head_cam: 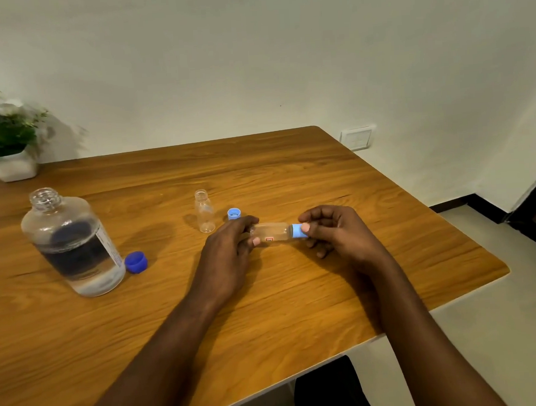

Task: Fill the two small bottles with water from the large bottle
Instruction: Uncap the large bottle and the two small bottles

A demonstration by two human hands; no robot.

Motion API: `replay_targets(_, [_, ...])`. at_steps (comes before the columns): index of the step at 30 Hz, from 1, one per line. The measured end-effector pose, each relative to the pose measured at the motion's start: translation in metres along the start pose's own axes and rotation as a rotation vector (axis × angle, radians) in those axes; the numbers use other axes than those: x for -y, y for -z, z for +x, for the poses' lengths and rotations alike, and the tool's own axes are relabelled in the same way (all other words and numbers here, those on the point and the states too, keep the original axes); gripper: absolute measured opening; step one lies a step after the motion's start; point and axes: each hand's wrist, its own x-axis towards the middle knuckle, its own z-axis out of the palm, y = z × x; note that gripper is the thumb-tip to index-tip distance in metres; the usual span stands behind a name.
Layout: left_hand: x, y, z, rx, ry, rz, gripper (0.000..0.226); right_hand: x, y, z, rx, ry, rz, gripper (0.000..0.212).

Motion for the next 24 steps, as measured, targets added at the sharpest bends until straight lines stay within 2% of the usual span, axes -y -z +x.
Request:
replay_targets(2, [-0.0001,-0.0001,0.0002,-0.001,-0.001,0.0,0.032,0.0006,0.0015,0.0001,0.019,0.004,0.041,0.03])
replay_targets(6, [-0.0014,0.0004,-0.0009,0.009,-0.017,-0.007,0.032,0.0036,-0.0028,0.0002,-0.057,-0.024,0.011,0.031])
replay_targets(10, [-0.0011,0.0006,-0.0016,0.022,-0.009,-0.003,0.033,0.0023,-0.0054,0.0037,-0.046,-0.054,-0.114,0.047])
replay_targets(15, [-0.0014,0.0006,-0.0013,0.044,-0.007,-0.01,0.032,0.0011,-0.0019,-0.0005,0.018,-0.001,-0.053,0.029])
replay_targets(18, [-0.0021,0.0003,-0.0016,0.057,0.015,-0.017,0.029,0.0,0.001,-0.0005,-0.012,-0.009,0.037,0.014])
replay_targets(24, [-0.0047,0.0009,-0.0025,0.072,0.048,-0.053,0.026,0.0008,0.0043,-0.005,-0.006,0.017,0.116,0.035])
